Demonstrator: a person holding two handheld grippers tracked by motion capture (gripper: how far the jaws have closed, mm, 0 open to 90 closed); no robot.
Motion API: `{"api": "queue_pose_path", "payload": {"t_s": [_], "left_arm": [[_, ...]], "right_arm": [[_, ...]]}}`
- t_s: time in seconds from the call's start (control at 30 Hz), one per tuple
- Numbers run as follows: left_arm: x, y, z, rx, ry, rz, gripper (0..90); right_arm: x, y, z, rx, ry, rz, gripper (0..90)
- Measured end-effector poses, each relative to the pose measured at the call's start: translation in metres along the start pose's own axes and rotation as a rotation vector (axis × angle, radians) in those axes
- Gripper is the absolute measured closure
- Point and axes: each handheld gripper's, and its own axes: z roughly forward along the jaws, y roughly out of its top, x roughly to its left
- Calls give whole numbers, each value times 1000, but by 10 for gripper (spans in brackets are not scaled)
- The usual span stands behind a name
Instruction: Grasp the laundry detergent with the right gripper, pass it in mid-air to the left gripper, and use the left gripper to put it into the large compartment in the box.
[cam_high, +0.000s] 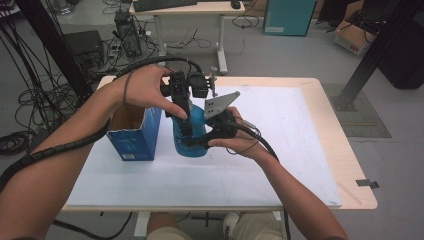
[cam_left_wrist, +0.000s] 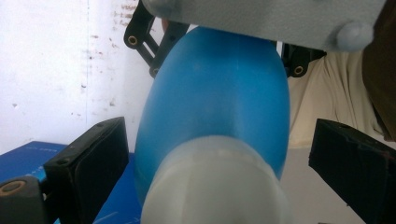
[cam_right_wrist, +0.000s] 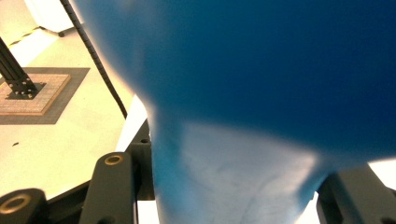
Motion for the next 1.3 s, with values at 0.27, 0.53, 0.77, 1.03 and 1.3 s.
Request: {"api": "queue_pose_path", "payload": {"t_s": [0.27, 0.53, 0.77, 1.03, 1.3], "left_arm": [[0, 0, 0, -2, 1, 0, 55], [1, -2, 0, 0, 1, -1, 55], [1, -2, -1, 5, -4, 2, 56], [1, -1, -1, 3, 15, 8, 60], [1, -1, -1, 8, 17, 12, 91]], "right_arm": [[0, 0, 0, 4, 2, 5, 438], [-1, 0, 2, -8, 2, -20, 439], [-1, 1, 2, -7, 3, -20, 438], [0, 1, 1, -6, 2, -12, 438], [-1, 2, 0, -9, 1, -16, 438]]}}
